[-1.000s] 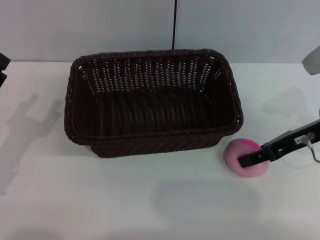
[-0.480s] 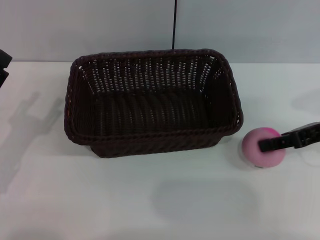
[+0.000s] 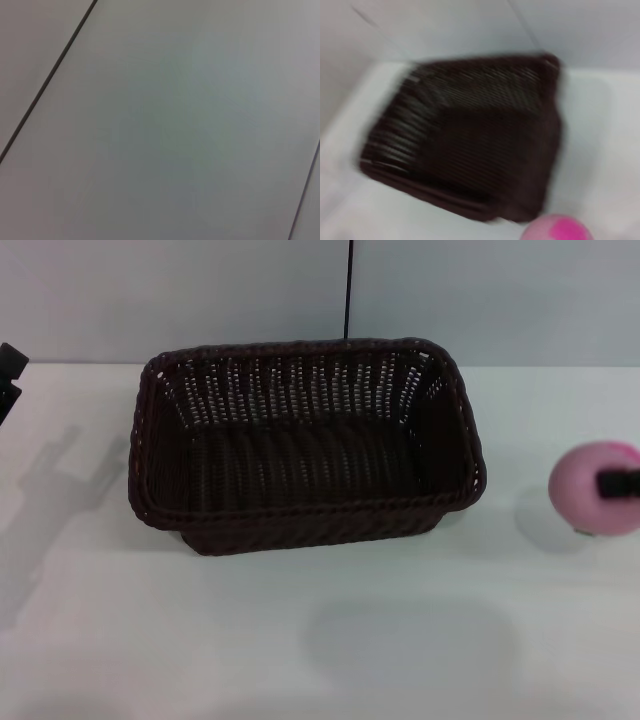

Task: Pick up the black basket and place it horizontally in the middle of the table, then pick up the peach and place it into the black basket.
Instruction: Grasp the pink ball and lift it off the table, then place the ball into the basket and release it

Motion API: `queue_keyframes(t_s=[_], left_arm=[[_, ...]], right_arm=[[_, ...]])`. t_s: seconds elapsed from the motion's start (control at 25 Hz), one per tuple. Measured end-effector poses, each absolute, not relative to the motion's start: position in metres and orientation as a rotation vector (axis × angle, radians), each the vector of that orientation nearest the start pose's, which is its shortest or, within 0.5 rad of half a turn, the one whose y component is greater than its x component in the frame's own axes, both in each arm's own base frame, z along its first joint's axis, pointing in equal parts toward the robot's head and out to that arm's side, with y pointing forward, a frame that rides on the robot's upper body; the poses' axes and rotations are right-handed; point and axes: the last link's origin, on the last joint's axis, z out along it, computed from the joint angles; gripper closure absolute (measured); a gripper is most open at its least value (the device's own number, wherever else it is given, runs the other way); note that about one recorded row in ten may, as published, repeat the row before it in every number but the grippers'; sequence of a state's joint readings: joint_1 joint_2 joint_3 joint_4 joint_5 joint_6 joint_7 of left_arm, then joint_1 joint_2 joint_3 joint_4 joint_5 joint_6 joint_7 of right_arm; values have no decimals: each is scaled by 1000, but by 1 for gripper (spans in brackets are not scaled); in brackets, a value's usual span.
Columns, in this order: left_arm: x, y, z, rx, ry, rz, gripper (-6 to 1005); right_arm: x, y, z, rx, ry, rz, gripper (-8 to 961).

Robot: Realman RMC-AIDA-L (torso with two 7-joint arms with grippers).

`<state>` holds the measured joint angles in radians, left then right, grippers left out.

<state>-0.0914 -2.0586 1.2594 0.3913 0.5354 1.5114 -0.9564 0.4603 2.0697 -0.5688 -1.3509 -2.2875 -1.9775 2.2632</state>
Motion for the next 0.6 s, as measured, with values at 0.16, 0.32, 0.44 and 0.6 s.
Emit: queue_keyframes(t_s=[0.16, 0.32, 0.44, 0.6], left_arm=[[-335, 240, 39, -1674, -729, -1304, 249], [-334, 242, 36, -1683, -733, -1311, 249], [-333, 241, 36, -1686, -738, -1317, 249], [-335, 238, 36, -1681, -742, -1311, 249]], right_arm=[[220, 293, 127, -2650, 1149, 467, 656], [198, 308, 120, -2717, 1011, 557, 694], [192, 329, 106, -2710, 965, 589, 722], [191, 358, 78, -2708, 974, 638, 753]])
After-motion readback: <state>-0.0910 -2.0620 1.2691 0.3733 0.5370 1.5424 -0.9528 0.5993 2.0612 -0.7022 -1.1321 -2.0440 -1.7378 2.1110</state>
